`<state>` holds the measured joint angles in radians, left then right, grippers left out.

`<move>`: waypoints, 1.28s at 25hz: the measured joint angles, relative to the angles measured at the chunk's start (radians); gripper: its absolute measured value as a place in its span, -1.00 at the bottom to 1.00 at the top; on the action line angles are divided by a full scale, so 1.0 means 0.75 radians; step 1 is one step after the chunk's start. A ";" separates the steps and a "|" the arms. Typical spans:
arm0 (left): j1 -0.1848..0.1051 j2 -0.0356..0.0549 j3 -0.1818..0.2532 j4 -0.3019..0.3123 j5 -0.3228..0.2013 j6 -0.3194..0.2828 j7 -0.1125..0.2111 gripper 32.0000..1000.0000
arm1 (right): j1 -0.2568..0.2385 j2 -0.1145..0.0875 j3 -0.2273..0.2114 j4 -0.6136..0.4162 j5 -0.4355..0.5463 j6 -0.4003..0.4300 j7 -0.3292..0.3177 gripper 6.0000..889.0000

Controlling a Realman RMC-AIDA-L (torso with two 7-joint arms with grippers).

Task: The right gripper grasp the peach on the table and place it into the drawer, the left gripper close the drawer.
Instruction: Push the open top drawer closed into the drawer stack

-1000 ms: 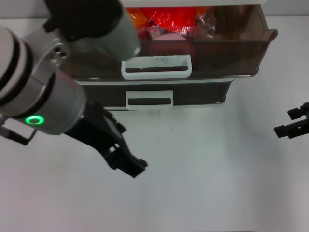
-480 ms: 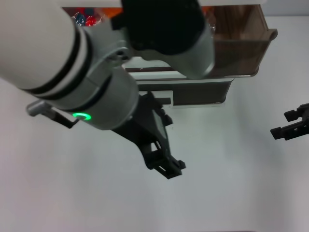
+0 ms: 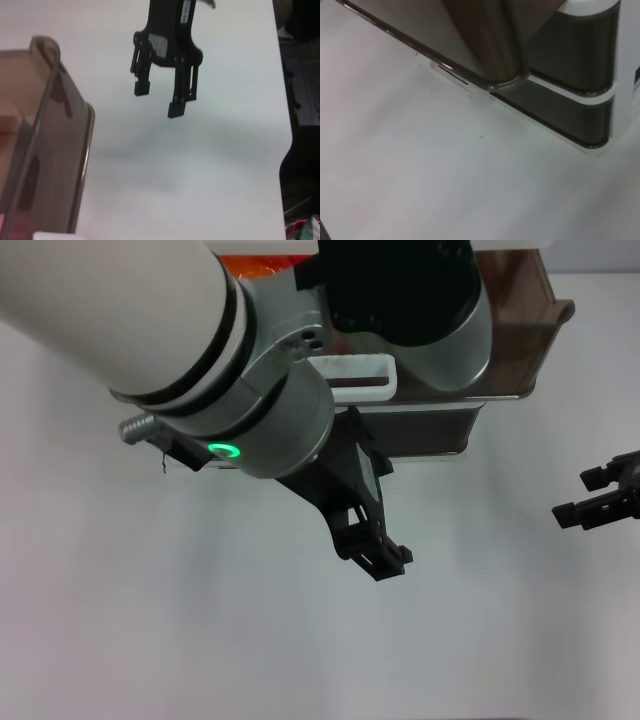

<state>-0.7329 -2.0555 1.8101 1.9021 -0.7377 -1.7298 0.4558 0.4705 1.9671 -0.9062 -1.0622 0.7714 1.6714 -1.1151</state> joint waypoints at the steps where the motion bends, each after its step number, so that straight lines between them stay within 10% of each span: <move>1: -0.004 0.000 0.000 -0.016 0.000 0.004 0.003 0.67 | 0.002 0.001 -0.001 0.000 0.000 0.000 0.000 0.83; 10: -0.029 0.000 -0.001 -0.107 0.002 0.042 0.093 0.67 | 0.010 0.001 0.000 0.000 0.001 0.001 0.002 0.83; 32: -0.147 0.002 -0.113 -0.319 0.053 0.183 0.142 0.67 | 0.026 0.005 0.004 0.009 0.002 -0.009 0.004 0.83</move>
<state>-0.8431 -2.0542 1.7250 1.6625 -0.6978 -1.5926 0.5621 0.4898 1.9707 -0.9035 -1.0556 0.7731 1.6644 -1.1120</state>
